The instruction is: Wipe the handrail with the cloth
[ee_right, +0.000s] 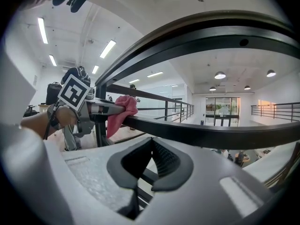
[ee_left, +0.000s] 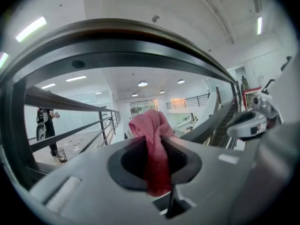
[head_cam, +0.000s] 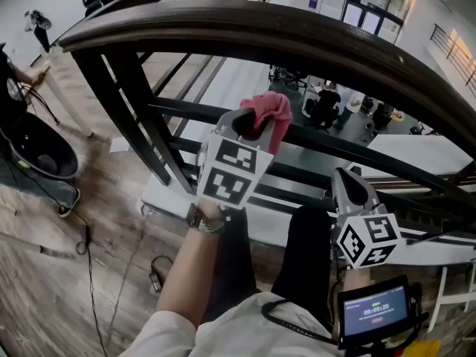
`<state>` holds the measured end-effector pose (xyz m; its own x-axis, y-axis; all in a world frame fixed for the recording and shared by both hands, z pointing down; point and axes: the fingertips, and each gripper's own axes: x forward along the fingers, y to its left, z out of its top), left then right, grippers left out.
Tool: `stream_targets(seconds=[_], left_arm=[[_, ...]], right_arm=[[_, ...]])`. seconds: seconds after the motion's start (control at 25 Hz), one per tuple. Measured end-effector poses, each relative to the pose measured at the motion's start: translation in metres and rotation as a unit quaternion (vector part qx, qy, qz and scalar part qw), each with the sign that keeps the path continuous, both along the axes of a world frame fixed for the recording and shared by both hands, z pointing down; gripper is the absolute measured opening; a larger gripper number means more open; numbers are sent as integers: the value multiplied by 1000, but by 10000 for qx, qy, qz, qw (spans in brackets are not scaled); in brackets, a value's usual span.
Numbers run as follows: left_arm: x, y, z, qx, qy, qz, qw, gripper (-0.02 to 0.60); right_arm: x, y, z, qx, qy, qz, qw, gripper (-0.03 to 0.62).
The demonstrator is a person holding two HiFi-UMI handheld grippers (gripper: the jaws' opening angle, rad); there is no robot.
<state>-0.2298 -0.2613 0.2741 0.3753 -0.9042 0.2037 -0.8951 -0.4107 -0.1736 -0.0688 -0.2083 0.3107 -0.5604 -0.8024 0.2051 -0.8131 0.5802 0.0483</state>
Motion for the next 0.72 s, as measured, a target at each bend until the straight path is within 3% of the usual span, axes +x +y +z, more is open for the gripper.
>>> stream_targets(seconds=[0.32,0.72], left_arm=[[-78,-6,2,-4,122,-540,9985,77],[-172,-2,0,69,173,-1343,9908,77]], right_arm=[[-32,-6,7,-9,62,-213,9998,3],[-56,-10,17,-159,158,-465,9987,3]])
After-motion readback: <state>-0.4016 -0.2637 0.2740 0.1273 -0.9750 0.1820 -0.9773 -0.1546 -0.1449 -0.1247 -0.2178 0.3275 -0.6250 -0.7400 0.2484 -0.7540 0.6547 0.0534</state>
